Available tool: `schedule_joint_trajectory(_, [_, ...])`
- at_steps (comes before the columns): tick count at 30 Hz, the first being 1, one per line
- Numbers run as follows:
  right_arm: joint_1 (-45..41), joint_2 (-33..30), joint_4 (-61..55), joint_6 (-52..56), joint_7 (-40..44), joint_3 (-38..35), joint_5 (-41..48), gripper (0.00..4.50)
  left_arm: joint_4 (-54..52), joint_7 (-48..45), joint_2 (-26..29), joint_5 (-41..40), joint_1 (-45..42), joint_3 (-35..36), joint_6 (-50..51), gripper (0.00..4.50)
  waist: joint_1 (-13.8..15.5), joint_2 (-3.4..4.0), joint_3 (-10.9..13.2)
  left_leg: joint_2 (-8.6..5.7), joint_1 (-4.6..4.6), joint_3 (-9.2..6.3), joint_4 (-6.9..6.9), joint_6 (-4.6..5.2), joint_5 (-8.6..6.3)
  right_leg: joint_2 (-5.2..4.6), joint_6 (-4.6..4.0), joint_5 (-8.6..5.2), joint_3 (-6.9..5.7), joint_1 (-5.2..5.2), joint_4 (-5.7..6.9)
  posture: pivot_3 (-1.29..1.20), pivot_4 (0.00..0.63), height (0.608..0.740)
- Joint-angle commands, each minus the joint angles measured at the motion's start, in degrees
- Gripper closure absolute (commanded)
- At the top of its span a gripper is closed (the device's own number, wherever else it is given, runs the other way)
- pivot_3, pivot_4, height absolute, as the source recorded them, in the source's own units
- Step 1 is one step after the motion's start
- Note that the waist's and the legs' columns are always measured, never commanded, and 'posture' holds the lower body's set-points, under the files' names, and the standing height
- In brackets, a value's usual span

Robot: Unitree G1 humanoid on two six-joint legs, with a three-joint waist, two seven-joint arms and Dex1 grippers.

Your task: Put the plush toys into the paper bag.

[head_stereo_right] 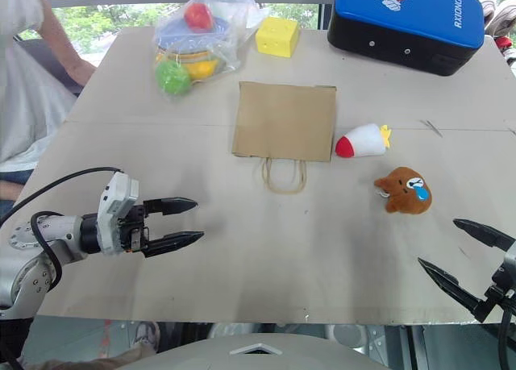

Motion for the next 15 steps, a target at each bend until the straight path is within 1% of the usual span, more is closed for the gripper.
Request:
schedule_joint_trajectory(1, [-2.78,-0.61,-0.89,-1.18,-1.61,1.58,0.5,0.08,-1.18,-0.03,-0.12,0.69,-3.53,-0.56,-1.86,0.0,-0.01,0.0,0.0,0.0,0.0,0.0,0.0,0.0,0.0,0.0,0.0,0.0,0.0,0.0,0.0,0.0,0.15,0.74])
schedule_joint_trajectory(4, [-7.92,0.36,-3.29,-1.85,-5.39,6.32,0.21,0.08,-0.82,1.43,-2.18,5.57,-12.28,-6.36,-6.19,0.0,0.11,-0.1,-0.01,-0.02,-0.02,-0.01,0.14,-0.02,0.02,0.05,-0.04,0.04,-0.04,0.02,0.02,0.0,0.15,0.74])
schedule_joint_trajectory(6, [-8.83,0.67,-4.3,-2.05,-5.88,8.12,0.05,0.08,0.07,1.08,-2.5,7.69,-16.88,-9.66,-6.6,0.0,0.11,-0.08,-0.03,-0.07,0.01,0.0,0.13,-0.02,0.02,0.04,-0.18,0.13,0.0,0.03,0.08,0.0,0.15,0.74])
schedule_joint_trajectory(8, [-8.98,0.74,-6.07,-2.1,-6.0,9.73,0.87,0.08,2.39,-0.71,-2.94,11.59,-23.14,-15.09,-8.21,0.0,0.07,-0.09,-0.02,-0.1,0.04,-0.06,0.11,-0.01,0.01,0.07,-0.2,0.14,-0.05,0.09,0.1,0.0,0.15,0.74])
schedule_joint_trajectory(11, [-8.95,0.67,-8.71,-1.44,-6.91,11.53,1.69,0.08,9.65,-3.72,-6.14,20.66,-32.53,-23.85,-17.09,0.0,0.32,-0.08,-0.02,-0.13,0.02,-0.12,0.09,-0.02,0.02,0.1,-0.2,0.15,-0.06,0.08,0.1,0.0,0.15,0.74])
schedule_joint_trajectory(15, [-6.89,1.32,-11.04,-1.69,-8.26,13.2,0.59,0.08,21.81,-5.95,-10.28,29.46,-40.51,-30.9,-30.05,0.0,-0.07,-0.11,-0.02,-0.25,0.05,-0.08,0.1,-0.01,0.02,0.11,-0.15,0.18,0.0,0.13,0.09,0.0,0.15,0.74])
